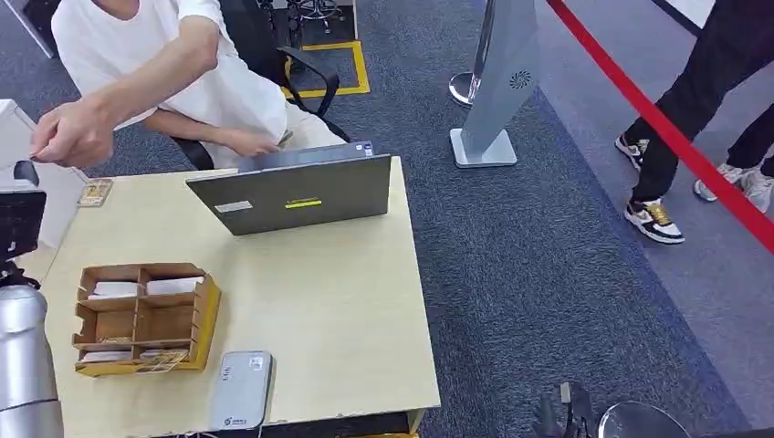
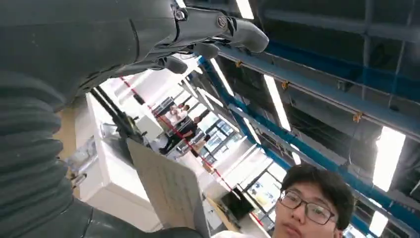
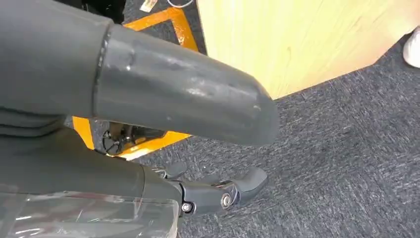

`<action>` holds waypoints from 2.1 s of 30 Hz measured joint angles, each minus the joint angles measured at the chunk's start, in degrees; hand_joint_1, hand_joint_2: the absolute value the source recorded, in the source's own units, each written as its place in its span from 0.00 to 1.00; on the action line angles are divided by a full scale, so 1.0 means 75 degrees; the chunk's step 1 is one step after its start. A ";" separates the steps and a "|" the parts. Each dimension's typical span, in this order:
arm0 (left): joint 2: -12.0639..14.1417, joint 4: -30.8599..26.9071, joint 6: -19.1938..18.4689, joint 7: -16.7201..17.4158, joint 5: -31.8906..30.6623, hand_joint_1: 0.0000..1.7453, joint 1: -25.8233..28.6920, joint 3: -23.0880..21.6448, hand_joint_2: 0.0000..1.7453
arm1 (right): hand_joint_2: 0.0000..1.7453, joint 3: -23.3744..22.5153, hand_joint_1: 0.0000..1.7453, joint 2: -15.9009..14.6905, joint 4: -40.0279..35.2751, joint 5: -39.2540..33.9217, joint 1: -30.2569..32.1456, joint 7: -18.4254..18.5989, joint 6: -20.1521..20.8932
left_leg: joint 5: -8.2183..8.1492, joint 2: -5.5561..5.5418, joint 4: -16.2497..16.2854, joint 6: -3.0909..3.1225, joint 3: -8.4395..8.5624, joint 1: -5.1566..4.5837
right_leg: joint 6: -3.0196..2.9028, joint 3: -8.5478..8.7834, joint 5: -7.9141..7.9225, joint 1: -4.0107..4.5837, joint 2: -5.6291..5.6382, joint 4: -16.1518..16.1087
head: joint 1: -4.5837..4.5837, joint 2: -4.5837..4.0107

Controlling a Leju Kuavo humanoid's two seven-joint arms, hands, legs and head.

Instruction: Pass the card to the sensor for recognition and then transmit it.

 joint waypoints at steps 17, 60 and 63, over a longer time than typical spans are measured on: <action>0.1011 0.2083 0.0314 0.1488 -0.2968 0.00 -0.1602 -0.1072 1.00 | 0.00 0.0070 0.00 0.0000 0.0009 -0.0105 -0.0080 0.0087 0.0070 | 0.0013 0.0004 0.0001 -0.0021 -0.0003 0.0000 | -0.0012 -0.0017 0.0007 0.0000 0.0007 0.0023 | -0.0003 0.0000; 0.1075 0.2648 0.0312 0.1518 -0.2736 1.00 -0.1765 -0.1425 0.00 | 0.00 0.0172 0.00 0.0000 0.0015 -0.0221 -0.0113 0.0256 -0.0035 | 0.0019 0.0009 0.0002 -0.0022 -0.0022 0.0001 | -0.0020 -0.0038 0.0013 0.0000 0.0011 0.0027 | -0.0012 0.0000; 0.1043 0.2648 0.0379 0.1506 -0.2660 1.00 -0.1725 -0.1425 0.00 | 0.00 0.0172 0.00 0.0000 0.0020 -0.0242 -0.0110 0.0256 -0.0038 | 0.0019 0.0009 0.0002 -0.0022 -0.0023 0.0001 | -0.0020 -0.0038 0.0013 0.0000 0.0011 0.0027 | -0.0012 0.0000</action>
